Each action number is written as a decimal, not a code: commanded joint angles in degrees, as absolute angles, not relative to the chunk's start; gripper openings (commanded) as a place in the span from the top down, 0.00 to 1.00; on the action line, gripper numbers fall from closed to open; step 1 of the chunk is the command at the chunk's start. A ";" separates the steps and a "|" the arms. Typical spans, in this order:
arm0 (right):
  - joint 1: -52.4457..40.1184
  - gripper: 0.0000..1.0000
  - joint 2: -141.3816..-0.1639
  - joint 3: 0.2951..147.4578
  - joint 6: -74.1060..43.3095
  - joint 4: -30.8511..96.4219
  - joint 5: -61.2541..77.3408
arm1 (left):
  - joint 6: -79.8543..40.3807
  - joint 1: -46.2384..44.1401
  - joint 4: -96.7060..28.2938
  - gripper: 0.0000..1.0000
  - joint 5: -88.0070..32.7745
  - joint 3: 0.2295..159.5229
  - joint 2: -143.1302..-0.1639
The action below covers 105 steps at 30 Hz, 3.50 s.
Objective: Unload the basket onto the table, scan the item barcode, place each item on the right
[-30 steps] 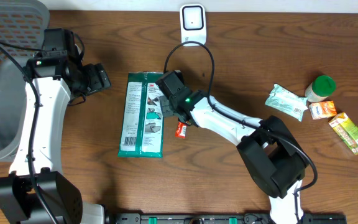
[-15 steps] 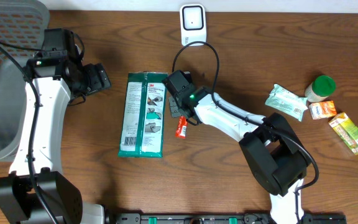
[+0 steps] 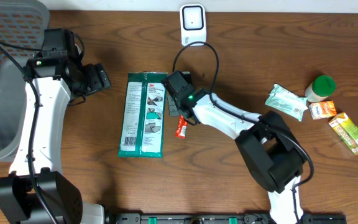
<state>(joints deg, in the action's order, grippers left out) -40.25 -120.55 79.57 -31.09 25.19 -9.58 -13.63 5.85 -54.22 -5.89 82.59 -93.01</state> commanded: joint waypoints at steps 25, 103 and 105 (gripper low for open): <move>-36.42 0.94 -118.32 80.14 -32.08 56.25 -1.83 | -13.30 6.09 -54.57 0.08 -5.80 82.74 -93.23; -39.33 0.67 -114.96 87.24 -5.50 60.27 -2.04 | -13.30 6.09 -54.57 0.08 -5.80 82.74 -93.23; -39.55 0.58 -115.02 87.20 -5.48 61.23 -0.30 | -13.30 6.09 -54.57 0.08 -5.80 82.74 -93.23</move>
<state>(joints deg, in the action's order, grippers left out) -38.65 -116.64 86.32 -5.32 60.18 -1.76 -13.63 5.85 -54.22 -5.89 82.59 -93.01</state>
